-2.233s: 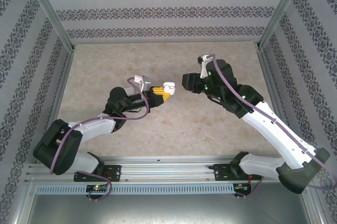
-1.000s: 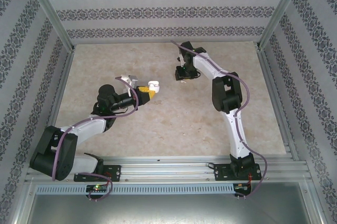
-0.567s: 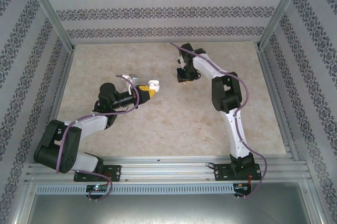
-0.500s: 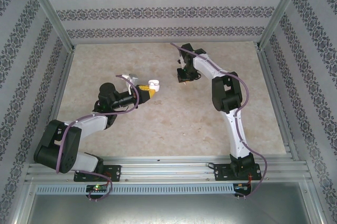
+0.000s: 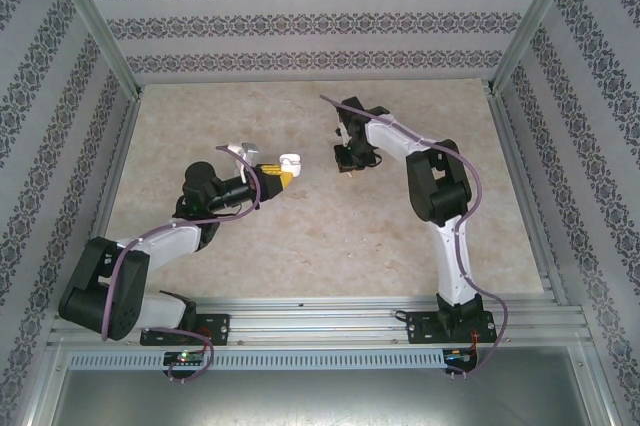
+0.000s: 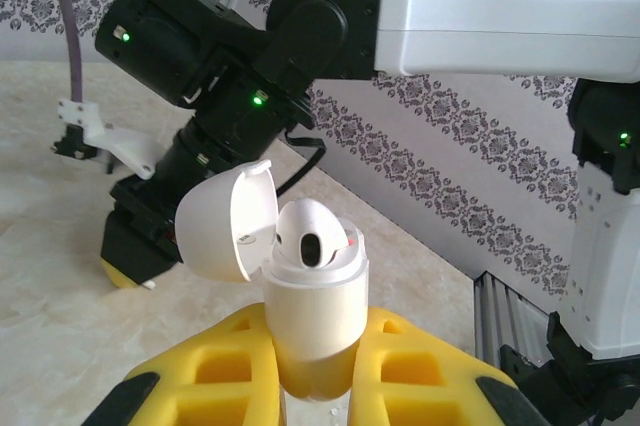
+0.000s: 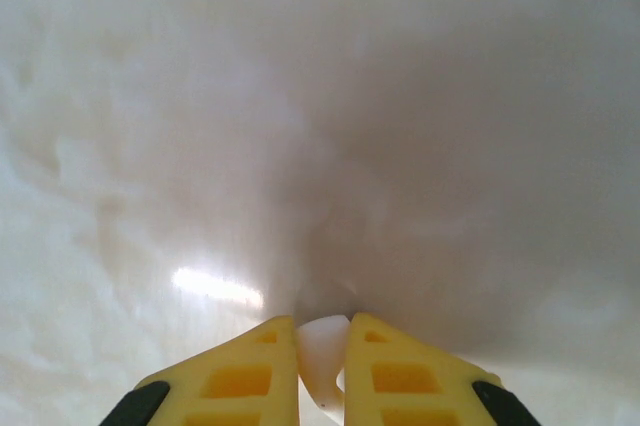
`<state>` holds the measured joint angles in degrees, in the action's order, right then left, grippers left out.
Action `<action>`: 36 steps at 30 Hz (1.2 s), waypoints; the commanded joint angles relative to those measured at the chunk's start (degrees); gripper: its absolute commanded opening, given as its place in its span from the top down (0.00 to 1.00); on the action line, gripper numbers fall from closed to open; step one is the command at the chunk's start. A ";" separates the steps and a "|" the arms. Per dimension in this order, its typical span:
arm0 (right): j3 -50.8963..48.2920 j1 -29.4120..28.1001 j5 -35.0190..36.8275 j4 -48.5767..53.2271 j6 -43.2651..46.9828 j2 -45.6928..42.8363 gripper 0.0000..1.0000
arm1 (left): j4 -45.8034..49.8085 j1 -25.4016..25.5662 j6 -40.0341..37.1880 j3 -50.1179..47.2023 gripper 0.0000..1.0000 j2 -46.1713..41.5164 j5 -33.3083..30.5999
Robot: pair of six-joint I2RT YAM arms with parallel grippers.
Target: Insert wireless bluetooth earbuds into charging case
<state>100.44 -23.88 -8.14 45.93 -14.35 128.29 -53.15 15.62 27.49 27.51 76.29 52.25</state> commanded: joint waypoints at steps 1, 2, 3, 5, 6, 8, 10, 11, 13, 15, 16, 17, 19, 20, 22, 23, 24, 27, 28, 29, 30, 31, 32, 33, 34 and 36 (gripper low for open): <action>-6.61 -1.15 -1.33 -1.29 -4.74 -5.03 0.86 | -3.30 -0.54 1.19 -1.27 1.00 -2.19 0.58; -8.75 -1.34 -1.97 -2.53 -5.80 -6.70 0.86 | -3.37 -0.50 1.29 -1.48 1.00 -2.36 0.73; -10.37 -1.58 -2.55 -3.56 -6.67 -8.08 0.86 | -3.55 -0.56 1.30 -1.75 1.00 -2.62 0.84; -13.60 -2.17 -3.26 -5.50 -8.47 -11.46 0.86 | -3.72 -0.45 1.06 -2.08 1.00 -2.83 1.01; -15.09 -2.59 -3.40 -6.50 -9.28 -13.20 0.86 | -3.95 -0.47 0.78 -2.27 1.00 -2.82 1.02; -17.40 -4.10 -1.98 -7.70 -10.31 -17.56 0.86 | -4.63 -0.27 -0.33 -2.37 1.00 -2.45 0.93; -18.79 -5.67 0.15 -8.19 -11.03 -21.62 0.86 | -5.93 0.10 -1.09 -2.29 1.00 -1.99 0.66; -19.31 -6.46 1.12 -8.38 -11.61 -23.88 0.86 | -6.90 0.37 -1.41 -2.13 1.00 -1.58 0.35; -20.28 -7.93 2.87 -9.11 -12.53 -27.90 0.86 | -8.69 0.93 -1.90 -2.02 1.00 -1.19 -0.97; -21.38 -9.66 4.73 -10.27 -13.47 -32.42 0.86 | -10.07 1.92 -3.37 -1.84 1.00 -1.26 -3.09; -21.83 -10.42 5.60 -10.86 -13.64 -34.86 0.86 | -10.58 2.43 -4.18 -1.76 1.00 -1.28 -4.35; -22.21 -11.26 6.53 -11.19 -13.84 -36.98 0.86 | -10.82 2.90 -5.20 -1.55 1.00 -1.33 -5.36; -22.76 -12.74 8.45 -11.60 -14.49 -40.73 0.86 | -10.95 3.86 -7.10 -1.02 1.00 -1.32 -6.68; -23.21 -13.32 9.27 -11.97 -14.84 -42.73 0.86 | -10.88 4.30 -8.23 -0.73 1.00 -1.32 -7.18; -24.49 -14.37 10.40 -13.31 -15.83 -46.57 0.86 | -10.51 5.26 -10.24 -0.08 1.00 -1.62 -8.29; -25.26 -14.79 11.02 -13.97 -16.43 -48.34 0.86 | -10.17 5.61 -11.16 0.14 1.00 -1.74 -9.13; -26.16 -15.17 11.37 -15.10 -17.25 -50.39 0.86 | -9.90 5.95 -12.02 0.43 1.00 -1.98 -9.83; -29.27 -15.96 11.42 -18.44 -19.97 -55.78 0.86 | -8.75 6.86 -14.30 1.29 1.00 -2.61 -11.57; -30.13 -16.12 11.03 -19.73 -20.74 -57.20 0.86 | -8.44 7.17 -14.85 1.55 1.00 -2.75 -11.99; -30.99 -16.24 10.33 -20.93 -21.68 -58.60 0.85 | -8.16 7.45 -15.30 1.88 1.00 -2.93 -12.10; -31.47 -16.45 9.94 -21.67 -22.38 -59.69 0.85 | -7.90 7.71 -15.69 2.12 1.00 -3.07 -12.25; -31.84 -16.73 9.56 -22.34 -23.13 -60.71 0.85 | -7.66 7.99 -15.88 2.39 1.00 -3.08 -12.41; -31.93 -16.99 9.23 -22.70 -23.76 -61.31 0.85 | -7.46 8.34 -16.04 2.66 1.00 -3.12 -12.52; -31.98 -17.38 8.82 -23.17 -24.34 -61.80 0.85 | -7.41 8.64 -16.19 2.81 1.00 -3.08 -12.74; -31.97 -17.86 8.58 -23.70 -24.62 -62.09 0.85 | -7.47 8.96 -16.37 3.05 1.00 -3.13 -12.91; -31.74 -19.03 8.32 -25.01 -24.94 -62.25 0.85 | -7.18 9.79 -16.82 3.44 1.00 -3.01 -13.31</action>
<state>69.43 -41.23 0.67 24.99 -36.84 66.76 -59.44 23.97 13.28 28.86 74.50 39.97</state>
